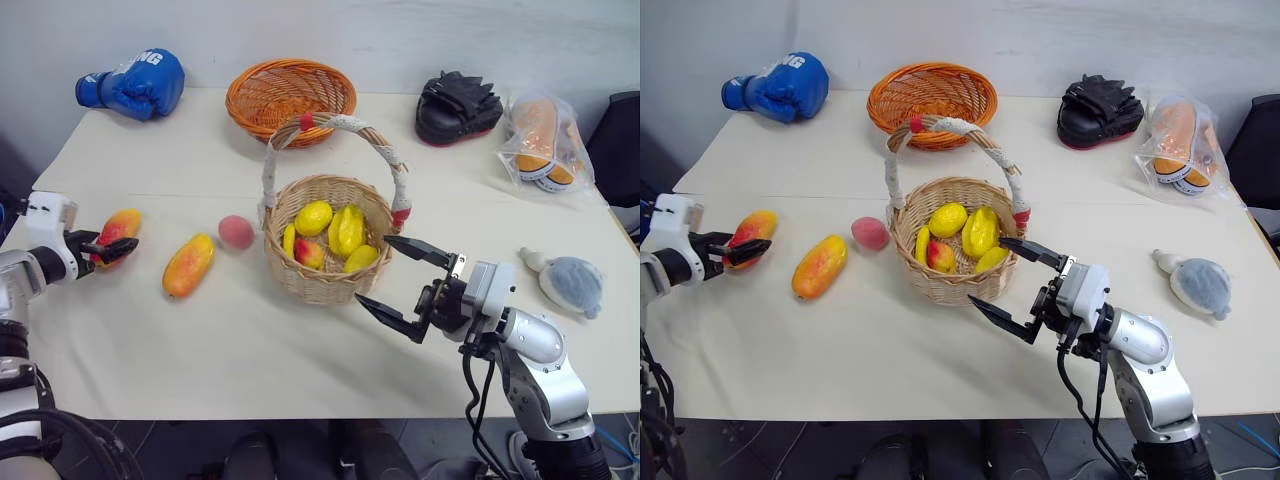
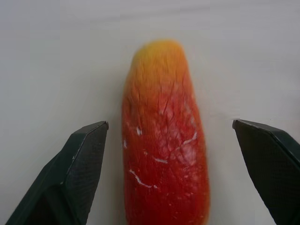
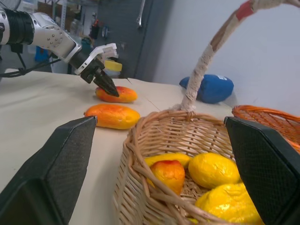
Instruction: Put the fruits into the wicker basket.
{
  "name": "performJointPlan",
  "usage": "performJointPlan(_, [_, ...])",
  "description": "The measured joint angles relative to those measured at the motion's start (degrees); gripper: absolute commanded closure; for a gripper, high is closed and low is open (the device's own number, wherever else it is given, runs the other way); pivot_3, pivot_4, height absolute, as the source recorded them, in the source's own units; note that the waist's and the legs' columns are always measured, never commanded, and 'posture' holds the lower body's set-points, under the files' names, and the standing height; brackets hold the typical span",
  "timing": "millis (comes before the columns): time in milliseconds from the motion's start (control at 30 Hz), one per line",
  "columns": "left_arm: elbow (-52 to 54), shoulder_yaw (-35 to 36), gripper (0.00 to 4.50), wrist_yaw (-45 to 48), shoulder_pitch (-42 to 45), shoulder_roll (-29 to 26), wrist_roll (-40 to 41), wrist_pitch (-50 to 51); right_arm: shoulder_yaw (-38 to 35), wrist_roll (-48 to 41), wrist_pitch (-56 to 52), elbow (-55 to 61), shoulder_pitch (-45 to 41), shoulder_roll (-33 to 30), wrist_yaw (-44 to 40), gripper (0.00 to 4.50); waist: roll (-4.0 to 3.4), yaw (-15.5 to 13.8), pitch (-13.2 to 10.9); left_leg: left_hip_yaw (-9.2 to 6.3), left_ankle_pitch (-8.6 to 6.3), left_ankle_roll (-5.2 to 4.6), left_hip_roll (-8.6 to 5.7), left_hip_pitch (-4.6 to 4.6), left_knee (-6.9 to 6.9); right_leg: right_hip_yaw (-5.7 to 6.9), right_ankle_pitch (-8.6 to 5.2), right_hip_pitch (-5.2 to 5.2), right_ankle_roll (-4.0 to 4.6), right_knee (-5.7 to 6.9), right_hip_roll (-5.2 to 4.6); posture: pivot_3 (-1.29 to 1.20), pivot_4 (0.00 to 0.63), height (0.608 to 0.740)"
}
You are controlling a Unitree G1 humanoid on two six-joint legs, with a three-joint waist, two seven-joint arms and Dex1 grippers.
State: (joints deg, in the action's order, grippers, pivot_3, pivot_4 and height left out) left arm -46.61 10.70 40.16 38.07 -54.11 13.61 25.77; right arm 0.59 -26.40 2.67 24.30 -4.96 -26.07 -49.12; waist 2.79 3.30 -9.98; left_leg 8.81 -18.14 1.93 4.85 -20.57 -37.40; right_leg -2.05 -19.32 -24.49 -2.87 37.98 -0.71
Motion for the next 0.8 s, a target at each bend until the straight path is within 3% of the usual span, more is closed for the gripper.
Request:
performJointPlan(67, [-4.0, -1.1, 0.88, 0.2, 2.2, 0.2, -1.7, -1.4, -0.6, 0.1, 0.0, 0.4, 1.2, 0.0, 0.9, 0.0, 0.01, -0.1, 0.0, -0.01, 0.01, 0.04, 0.13, -0.08, -0.05, 0.02, 0.0, -0.08, 0.01, 0.04, 0.06, 0.0, 0.15, 0.74])
performJointPlan(200, [-7.3, -1.2, 2.25, 1.9, 4.7, 0.5, -2.7, -4.1, -1.0, 0.6, 0.0, 1.6, 3.3, 0.0, 2.1, 0.0, 0.01, -0.2, 0.0, 0.01, 0.0, 0.07, 0.34, -0.08, -0.26, 0.0, -0.01, -0.06, 0.01, 0.2, 0.08, 0.0, 0.15, 0.74])
performJointPlan(267, [-7.2, -1.1, 2.65, 3.1, 4.7, 0.5, -2.7, -5.5, -1.1, 0.7, 0.1, 2.1, 3.9, 0.0, 2.6, 0.0, 0.01, -0.1, 0.0, 0.02, -0.01, 0.06, 0.34, -0.08, -0.43, -0.02, 0.0, -0.05, 0.01, 0.36, 0.08, 0.0, 0.15, 0.74])
performJointPlan(467, [-3.2, 5.0, 2.67, 13.6, 1.8, -2.2, 2.5, -9.8, -2.7, 0.8, 0.5, 2.7, 5.6, -1.0, 3.1, 0.0, 0.03, -0.1, 0.0, 0.01, 0.0, 0.08, 0.34, -0.06, -0.61, -0.02, -0.01, -0.05, 0.03, 0.64, 0.11, 0.0, 0.15, 0.74])
performJointPlan(600, [13.5, 8.8, 2.67, 32.5, -6.9, -6.4, 11.6, -7.4, -6.8, 1.2, 1.9, 2.5, 8.8, -2.6, 3.1, 0.0, 0.0, -0.2, 0.0, 0.01, -0.06, 0.12, 0.44, -0.06, -0.59, -0.01, -0.06, -0.04, 0.11, 0.6, 0.13, 0.0, 0.15, 0.74])
performJointPlan(700, [28.6, 7.9, 2.67, 36.9, -9.6, -6.1, 17.6, -0.4, -9.3, 1.0, 3.1, 2.5, 11.7, -3.6, 2.3, 0.0, 0.0, -1.1, 0.0, -0.16, -0.04, 0.1, 0.38, -0.04, -0.66, 0.01, -0.06, 0.11, 0.11, 0.59, 0.1, 0.0, 0.15, 0.74])
performJointPlan(800, [43.0, 3.7, 2.67, 37.1, -6.8, -2.1, 24.0, 6.7, -10.4, 1.0, 3.3, 2.2, 13.9, -4.3, 1.8, 0.0, -0.01, -1.8, 0.0, -0.25, -0.04, 0.0, 0.23, 0.11, -0.7, -0.06, 0.0, 0.33, 0.01, 0.57, 0.07, 0.0, 0.15, 0.74])
